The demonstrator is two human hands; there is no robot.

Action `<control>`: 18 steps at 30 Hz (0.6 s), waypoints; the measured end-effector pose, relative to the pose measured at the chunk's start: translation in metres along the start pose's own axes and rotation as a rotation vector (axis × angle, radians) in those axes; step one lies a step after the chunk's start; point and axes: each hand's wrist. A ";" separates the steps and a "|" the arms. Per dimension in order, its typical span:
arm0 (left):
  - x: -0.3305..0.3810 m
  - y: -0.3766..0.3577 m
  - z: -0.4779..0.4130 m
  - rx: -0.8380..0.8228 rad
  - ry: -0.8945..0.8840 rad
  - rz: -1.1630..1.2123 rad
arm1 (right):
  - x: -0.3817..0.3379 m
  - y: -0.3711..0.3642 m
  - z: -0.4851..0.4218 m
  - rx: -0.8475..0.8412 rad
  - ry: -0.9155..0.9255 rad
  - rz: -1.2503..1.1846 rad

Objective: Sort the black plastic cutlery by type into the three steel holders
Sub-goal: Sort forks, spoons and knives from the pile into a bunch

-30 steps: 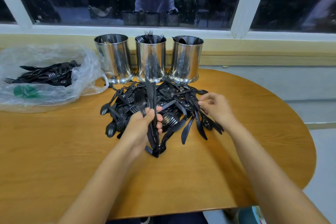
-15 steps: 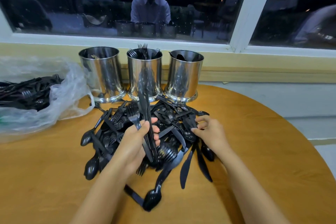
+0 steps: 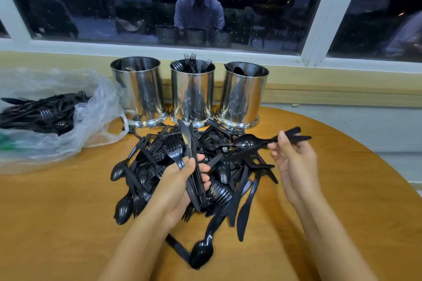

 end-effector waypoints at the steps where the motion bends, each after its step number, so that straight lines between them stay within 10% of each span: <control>1: 0.000 0.000 0.001 0.002 0.002 0.003 | 0.003 -0.002 0.003 0.003 -0.049 -0.064; 18: -0.001 0.008 -0.004 0.067 0.018 0.091 | 0.031 -0.002 0.001 -0.077 -0.086 0.586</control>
Point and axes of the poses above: each hand's wrist, its own z-axis away from the middle knuckle, its own y-axis out of the back of the hand, x = y × z, and after that the axes turned 5 degrees about z, right-handed
